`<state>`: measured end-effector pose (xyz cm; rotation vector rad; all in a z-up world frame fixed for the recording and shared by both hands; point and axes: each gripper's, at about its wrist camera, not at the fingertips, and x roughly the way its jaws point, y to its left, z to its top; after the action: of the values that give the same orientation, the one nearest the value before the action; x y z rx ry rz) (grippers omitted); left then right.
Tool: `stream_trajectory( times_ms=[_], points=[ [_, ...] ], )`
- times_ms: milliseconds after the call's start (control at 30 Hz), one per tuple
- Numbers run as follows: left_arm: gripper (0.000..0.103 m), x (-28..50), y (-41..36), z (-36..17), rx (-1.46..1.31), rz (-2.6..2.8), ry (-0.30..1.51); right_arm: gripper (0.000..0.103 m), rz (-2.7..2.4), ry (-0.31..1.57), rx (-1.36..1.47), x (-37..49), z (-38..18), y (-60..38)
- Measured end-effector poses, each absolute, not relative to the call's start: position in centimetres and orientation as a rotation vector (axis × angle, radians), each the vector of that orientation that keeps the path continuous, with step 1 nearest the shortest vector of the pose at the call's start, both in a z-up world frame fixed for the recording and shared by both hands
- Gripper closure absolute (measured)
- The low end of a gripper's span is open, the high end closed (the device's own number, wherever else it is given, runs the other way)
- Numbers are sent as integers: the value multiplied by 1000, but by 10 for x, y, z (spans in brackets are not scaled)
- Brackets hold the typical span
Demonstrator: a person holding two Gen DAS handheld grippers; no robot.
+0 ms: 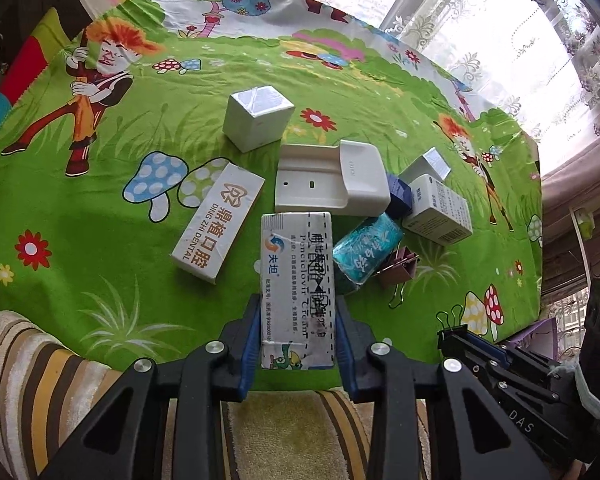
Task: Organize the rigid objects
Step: 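Grasp the white blue-printed toothpaste box with the left tool while the right tool grasps the black binder clip, then carry the toothpaste box and black clip into the purple box and open both tools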
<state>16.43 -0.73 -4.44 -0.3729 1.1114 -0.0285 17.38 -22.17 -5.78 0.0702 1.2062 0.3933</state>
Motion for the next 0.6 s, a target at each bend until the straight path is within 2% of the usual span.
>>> stream_trajectory(
  times_ms=[333,600],
  points=[
    [69,130,-6,-13,-459,-61,988,81,390,1090,122,151,-27,-238],
    [69,116,-45,3,-447,-167,967,81,356,1048,184,129,-9,-268]
  ],
)
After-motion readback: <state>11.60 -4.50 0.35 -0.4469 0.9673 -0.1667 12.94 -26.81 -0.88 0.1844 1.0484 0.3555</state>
